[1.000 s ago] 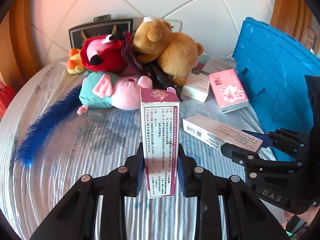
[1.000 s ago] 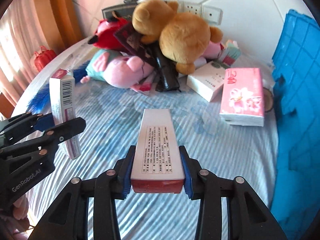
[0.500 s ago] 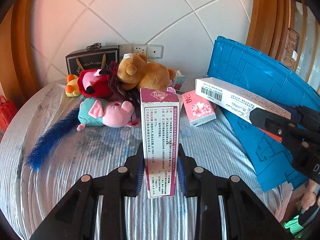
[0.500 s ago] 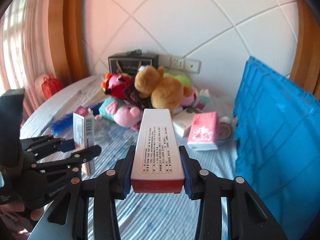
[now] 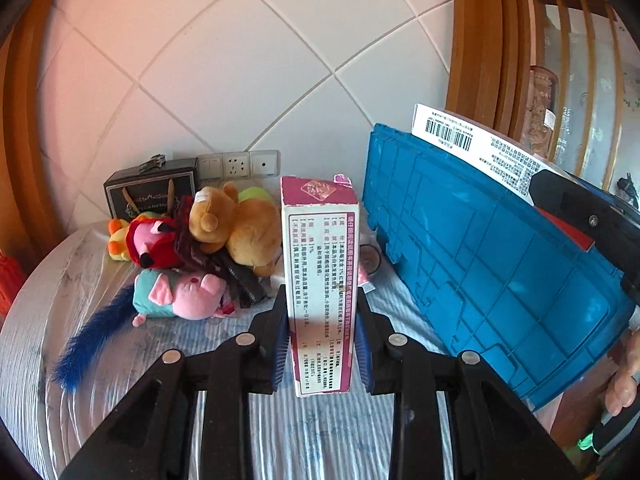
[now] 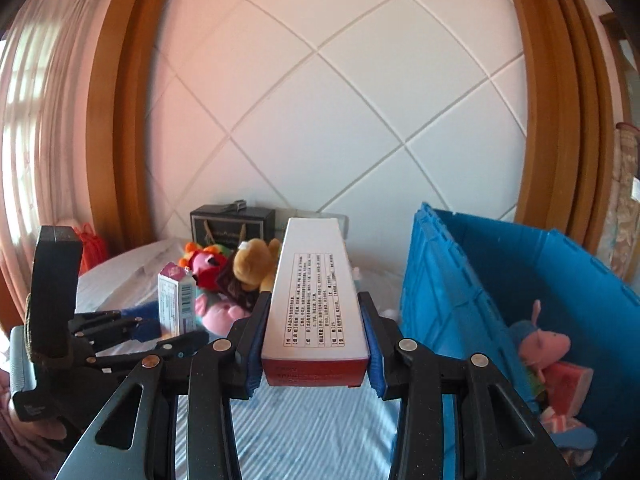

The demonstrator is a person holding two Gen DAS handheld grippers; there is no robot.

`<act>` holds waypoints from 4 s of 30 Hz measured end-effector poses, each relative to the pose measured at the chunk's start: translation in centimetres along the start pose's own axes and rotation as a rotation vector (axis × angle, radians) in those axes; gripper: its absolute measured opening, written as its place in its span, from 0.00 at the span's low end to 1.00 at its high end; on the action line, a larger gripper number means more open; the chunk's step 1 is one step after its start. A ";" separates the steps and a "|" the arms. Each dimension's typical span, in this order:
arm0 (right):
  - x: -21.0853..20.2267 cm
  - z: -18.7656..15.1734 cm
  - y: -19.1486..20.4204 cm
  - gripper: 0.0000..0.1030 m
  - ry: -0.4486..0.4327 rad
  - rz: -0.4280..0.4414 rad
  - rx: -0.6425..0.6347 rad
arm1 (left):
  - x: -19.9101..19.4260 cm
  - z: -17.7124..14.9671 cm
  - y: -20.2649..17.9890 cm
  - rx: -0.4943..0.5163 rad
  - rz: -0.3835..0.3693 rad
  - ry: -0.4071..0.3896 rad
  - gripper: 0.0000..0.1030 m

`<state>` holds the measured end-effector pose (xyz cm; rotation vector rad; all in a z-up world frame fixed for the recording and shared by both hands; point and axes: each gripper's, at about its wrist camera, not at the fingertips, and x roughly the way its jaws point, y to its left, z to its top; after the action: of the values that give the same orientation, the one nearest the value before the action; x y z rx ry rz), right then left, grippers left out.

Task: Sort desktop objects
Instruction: 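Lift and carry both held boxes over the crate, then open the right gripper to drop the white box while the left lowers the pink box, then open the left gripper to drop the pink-and-white box into the crate, then move both grippers back to the pile of toys on the bed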

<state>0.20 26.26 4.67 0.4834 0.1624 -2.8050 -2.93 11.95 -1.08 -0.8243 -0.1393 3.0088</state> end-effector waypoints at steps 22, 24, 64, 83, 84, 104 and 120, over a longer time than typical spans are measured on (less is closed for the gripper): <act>-7.2 0.5 -15.1 0.39 -0.089 -0.330 0.120 | -1.2 8.3 -17.9 0.166 -0.216 -0.131 0.27; -7.4 0.2 -16.4 0.39 -0.076 -0.348 0.134 | -0.9 8.8 -19.7 0.168 -0.238 -0.122 0.27; -6.6 -5.1 -27.8 0.68 0.079 -0.488 0.230 | 4.9 8.2 -27.6 0.241 -0.222 0.155 0.47; -7.9 -2.4 -24.0 1.00 0.058 -0.508 0.187 | 0.8 9.5 -21.0 0.169 -0.231 -0.006 0.65; -8.1 -1.9 -23.2 1.00 0.049 -0.508 0.179 | 0.6 9.6 -20.1 0.159 -0.234 -0.010 0.65; -4.7 4.2 -5.2 1.00 -0.004 -0.345 0.104 | -1.9 5.0 6.9 -0.023 0.102 0.034 0.65; 10.6 2.7 1.3 1.00 0.232 -0.155 0.074 | 4.8 0.6 21.3 -0.172 0.267 0.210 0.65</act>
<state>-9.82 21.76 3.49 0.8484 0.1505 -2.9061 -7.27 -9.11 -4.98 -1.2641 -0.3109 3.1576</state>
